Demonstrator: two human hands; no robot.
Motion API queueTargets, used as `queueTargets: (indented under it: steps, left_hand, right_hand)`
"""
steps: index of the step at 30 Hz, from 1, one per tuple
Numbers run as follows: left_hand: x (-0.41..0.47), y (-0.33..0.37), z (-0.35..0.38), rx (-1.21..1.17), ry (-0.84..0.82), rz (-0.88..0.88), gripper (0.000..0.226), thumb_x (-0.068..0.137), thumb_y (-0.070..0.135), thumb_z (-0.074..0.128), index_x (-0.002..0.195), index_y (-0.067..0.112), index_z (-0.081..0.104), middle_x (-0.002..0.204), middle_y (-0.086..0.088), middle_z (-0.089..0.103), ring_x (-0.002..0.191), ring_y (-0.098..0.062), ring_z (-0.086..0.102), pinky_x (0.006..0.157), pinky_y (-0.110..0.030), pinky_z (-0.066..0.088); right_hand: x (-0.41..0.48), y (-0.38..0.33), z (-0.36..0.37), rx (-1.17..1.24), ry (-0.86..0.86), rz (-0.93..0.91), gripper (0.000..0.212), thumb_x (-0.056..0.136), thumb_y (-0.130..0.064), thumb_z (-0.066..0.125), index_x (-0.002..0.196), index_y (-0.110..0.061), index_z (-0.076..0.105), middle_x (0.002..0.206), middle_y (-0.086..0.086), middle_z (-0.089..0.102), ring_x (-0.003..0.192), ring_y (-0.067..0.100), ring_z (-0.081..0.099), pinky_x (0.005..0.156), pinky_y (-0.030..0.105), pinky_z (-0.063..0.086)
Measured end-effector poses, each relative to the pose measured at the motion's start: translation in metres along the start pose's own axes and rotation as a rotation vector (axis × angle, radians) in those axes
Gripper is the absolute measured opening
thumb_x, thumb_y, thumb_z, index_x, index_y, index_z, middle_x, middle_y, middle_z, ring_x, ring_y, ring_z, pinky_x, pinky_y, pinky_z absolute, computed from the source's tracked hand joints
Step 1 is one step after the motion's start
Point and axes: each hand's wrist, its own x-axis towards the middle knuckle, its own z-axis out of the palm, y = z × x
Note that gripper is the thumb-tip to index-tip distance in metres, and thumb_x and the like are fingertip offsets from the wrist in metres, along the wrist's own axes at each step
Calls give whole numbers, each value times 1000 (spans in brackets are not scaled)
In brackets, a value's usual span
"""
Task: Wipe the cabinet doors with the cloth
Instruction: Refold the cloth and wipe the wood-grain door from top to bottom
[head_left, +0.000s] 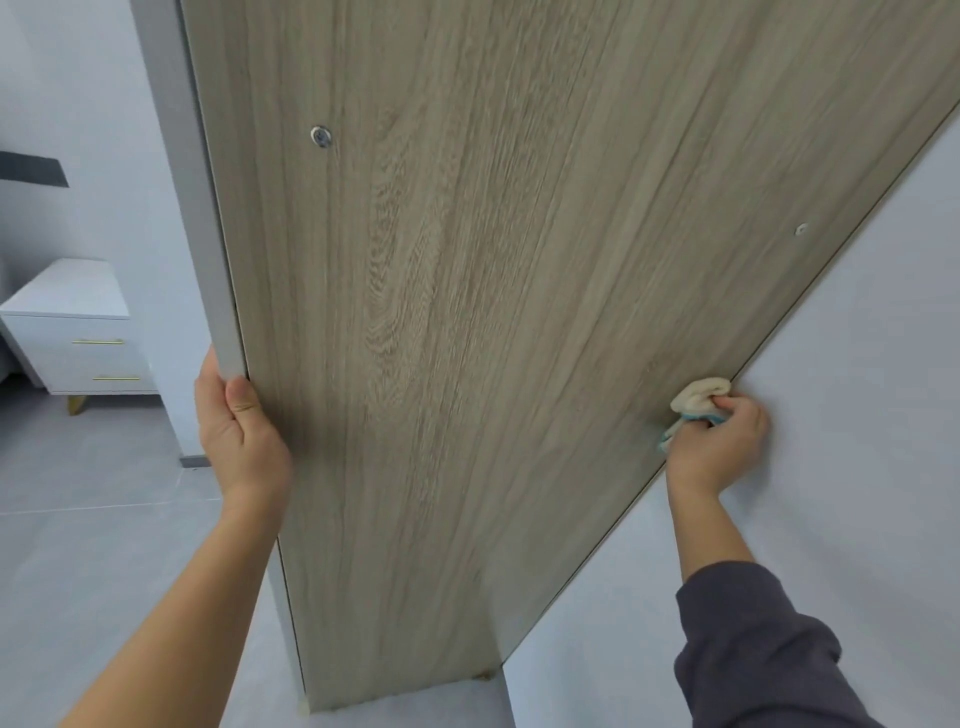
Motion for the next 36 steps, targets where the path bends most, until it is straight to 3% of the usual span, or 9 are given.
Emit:
queueTargets:
  steps: [3, 7, 9, 13, 16, 18, 22, 27, 36]
  left_hand:
    - [0, 3, -3, 0, -35, 4, 44, 104, 27, 28, 146, 21, 39, 143, 6, 48, 133, -5, 42, 110, -17, 29]
    - [2, 7, -11, 10, -117, -15, 40, 106, 25, 28, 144, 21, 39, 142, -1, 49, 130, -14, 44, 107, -20, 34]
    - [5, 9, -19, 7, -176, -20, 37, 106, 24, 29, 142, 24, 39, 141, -1, 49, 127, -13, 46, 101, -15, 36]
    - [9, 14, -27, -23, -302, -34, 33, 107, 21, 33, 139, 21, 40, 137, -5, 50, 107, 2, 54, 91, -11, 42]
    - [17, 13, -37, -27, -389, -51, 37, 100, 38, 39, 135, 27, 41, 139, 2, 50, 121, -7, 53, 107, -41, 41]
    - [24, 10, -45, -5, -426, -50, 40, 96, 44, 41, 134, 31, 42, 140, 6, 49, 130, -14, 48, 111, -46, 38]
    - [31, 10, -50, -4, -497, -14, 42, 95, 41, 45, 135, 27, 42, 140, 4, 49, 132, -13, 45, 112, -33, 34]
    - [39, 9, -55, 33, -555, 1, 39, 100, 25, 50, 138, 19, 42, 139, 4, 50, 130, -9, 45, 98, 0, 28]
    - [38, 6, -56, 0, -537, 26, 42, 100, 20, 52, 141, 21, 42, 136, 8, 50, 127, -5, 46, 100, -3, 29]
  right_hand:
    - [-3, -2, 1, 72, -7, 49, 24, 79, 9, 53, 100, 0, 59, 118, 14, 54, 105, 23, 55, 83, 15, 34]
    - [-16, -10, 3, 132, -43, 126, 28, 77, 13, 55, 102, 0, 59, 118, 13, 53, 105, 24, 55, 83, 15, 37]
    - [-35, -21, 6, 174, -41, 155, 30, 77, 15, 54, 101, -2, 59, 114, 10, 53, 98, 18, 53, 80, 15, 38]
    - [-79, -39, 12, 287, -50, 168, 33, 75, 17, 51, 94, -10, 57, 115, 10, 52, 99, 15, 53, 87, 21, 45]
    - [-113, -56, 18, 317, -55, 141, 32, 74, 20, 51, 94, -3, 59, 114, 10, 51, 99, 17, 53, 80, 5, 41]
    - [-139, -72, 23, 351, -58, 124, 32, 73, 22, 51, 94, 0, 60, 113, 14, 51, 99, 19, 54, 77, 2, 40]
    - [-190, -105, 32, 452, -68, 87, 37, 71, 25, 52, 89, -6, 59, 114, 9, 47, 98, 14, 55, 84, 5, 41]
    - [-259, -148, 42, 484, -151, 7, 35, 71, 24, 56, 84, -9, 57, 116, 11, 48, 106, 19, 54, 87, 8, 41]
    - [-351, -198, 51, 488, -356, -227, 20, 71, 7, 53, 85, -5, 60, 116, 5, 47, 106, 25, 54, 87, 29, 51]
